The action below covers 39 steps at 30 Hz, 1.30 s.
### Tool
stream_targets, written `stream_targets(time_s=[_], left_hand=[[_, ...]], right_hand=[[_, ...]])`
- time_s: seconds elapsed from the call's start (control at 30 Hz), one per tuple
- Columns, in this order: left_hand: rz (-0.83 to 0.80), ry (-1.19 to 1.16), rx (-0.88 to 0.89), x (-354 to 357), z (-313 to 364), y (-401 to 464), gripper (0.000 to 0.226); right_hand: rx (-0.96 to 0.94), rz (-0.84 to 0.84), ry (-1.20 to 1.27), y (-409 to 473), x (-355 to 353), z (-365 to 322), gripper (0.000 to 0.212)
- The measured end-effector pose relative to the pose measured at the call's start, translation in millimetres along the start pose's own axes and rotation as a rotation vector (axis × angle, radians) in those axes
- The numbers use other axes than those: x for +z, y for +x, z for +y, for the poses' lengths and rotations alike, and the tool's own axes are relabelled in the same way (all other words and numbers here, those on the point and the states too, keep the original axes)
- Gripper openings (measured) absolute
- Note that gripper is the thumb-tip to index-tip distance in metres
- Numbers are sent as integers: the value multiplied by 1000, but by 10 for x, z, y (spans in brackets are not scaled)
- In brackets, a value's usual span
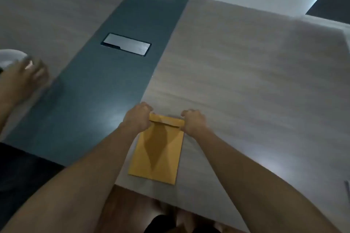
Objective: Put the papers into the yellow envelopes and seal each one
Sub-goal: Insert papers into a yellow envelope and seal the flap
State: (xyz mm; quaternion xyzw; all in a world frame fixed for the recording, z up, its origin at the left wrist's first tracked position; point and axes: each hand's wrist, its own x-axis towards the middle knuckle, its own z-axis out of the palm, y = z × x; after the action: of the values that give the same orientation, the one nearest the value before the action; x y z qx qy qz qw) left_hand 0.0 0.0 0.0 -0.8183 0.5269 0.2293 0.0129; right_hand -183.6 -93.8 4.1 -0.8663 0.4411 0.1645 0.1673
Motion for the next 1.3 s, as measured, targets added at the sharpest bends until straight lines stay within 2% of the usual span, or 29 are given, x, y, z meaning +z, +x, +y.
stream_targets(time_s=[0.1,0.23,0.4,0.57,0.73,0.97,1.17,1.3], left_hand=[[4,85,46,52,-50,117,43],[-29,189,91,98,-81,242,51],[-36,223,148,66,-69,318,43],[-4,135,144,55,-45,365,37],[-9,-60,153,35,138,363,27],[-42,-247,257,172,964,277,29],[-132,-280,322,511,1837,156,30],[-129,-315,327,743,2376,53,33]], right_hand=[[-3,3,-62,78,50,5,40],[-30,-2,-98,171,115,7,34],[-21,23,-64,210,140,7,26],[-13,107,32,209,137,79,25],[107,139,265,73,79,323,23],[288,274,490,-388,146,1044,23],[488,302,607,-943,334,1835,14],[560,305,640,-1279,477,2308,12]])
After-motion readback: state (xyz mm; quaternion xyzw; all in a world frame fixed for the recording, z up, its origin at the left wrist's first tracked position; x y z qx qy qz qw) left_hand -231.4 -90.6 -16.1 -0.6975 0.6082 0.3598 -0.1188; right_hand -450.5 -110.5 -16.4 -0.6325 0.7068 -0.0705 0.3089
